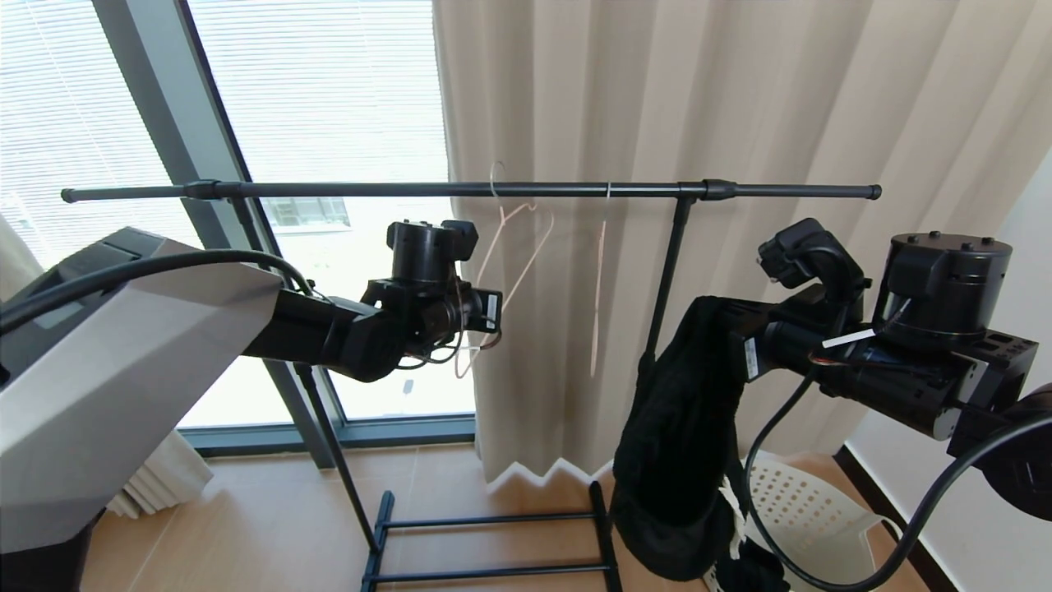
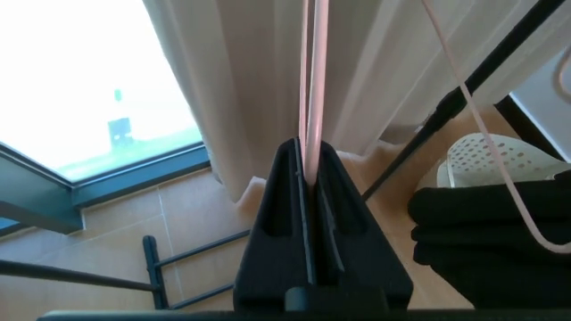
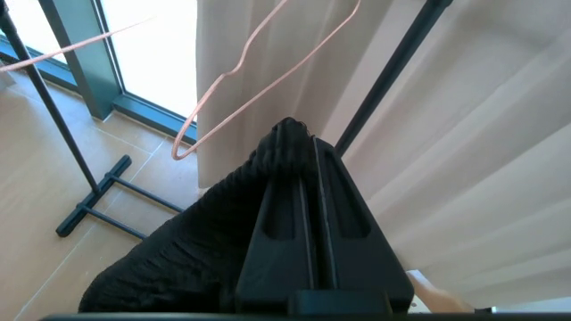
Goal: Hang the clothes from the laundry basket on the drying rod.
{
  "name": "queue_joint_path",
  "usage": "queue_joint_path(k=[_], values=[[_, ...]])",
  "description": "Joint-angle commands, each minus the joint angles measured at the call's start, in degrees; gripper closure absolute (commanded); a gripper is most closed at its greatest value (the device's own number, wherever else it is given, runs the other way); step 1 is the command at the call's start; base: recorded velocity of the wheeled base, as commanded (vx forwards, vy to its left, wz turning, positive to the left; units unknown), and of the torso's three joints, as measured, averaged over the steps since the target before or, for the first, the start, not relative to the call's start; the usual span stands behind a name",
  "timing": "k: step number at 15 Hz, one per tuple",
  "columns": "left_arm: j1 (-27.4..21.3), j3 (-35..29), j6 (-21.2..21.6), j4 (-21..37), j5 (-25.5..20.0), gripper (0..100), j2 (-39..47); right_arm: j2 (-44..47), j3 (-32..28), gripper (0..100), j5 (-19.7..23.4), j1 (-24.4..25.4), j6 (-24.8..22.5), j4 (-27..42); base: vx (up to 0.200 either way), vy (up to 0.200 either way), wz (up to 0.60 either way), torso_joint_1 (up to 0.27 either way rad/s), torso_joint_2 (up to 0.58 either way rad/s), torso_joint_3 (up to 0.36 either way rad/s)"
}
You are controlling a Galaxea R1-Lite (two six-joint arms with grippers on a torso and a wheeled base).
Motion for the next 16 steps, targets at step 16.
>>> queue_joint_path(k=[16], values=[[-6.3,60.8,5.0,-53.2,-7.3,100,-23.3,0.6,-0.2,100,-0.6,-0.9,-0.2,-0.1,0.000,0.000,0.00,0.000,0.00,0.000]])
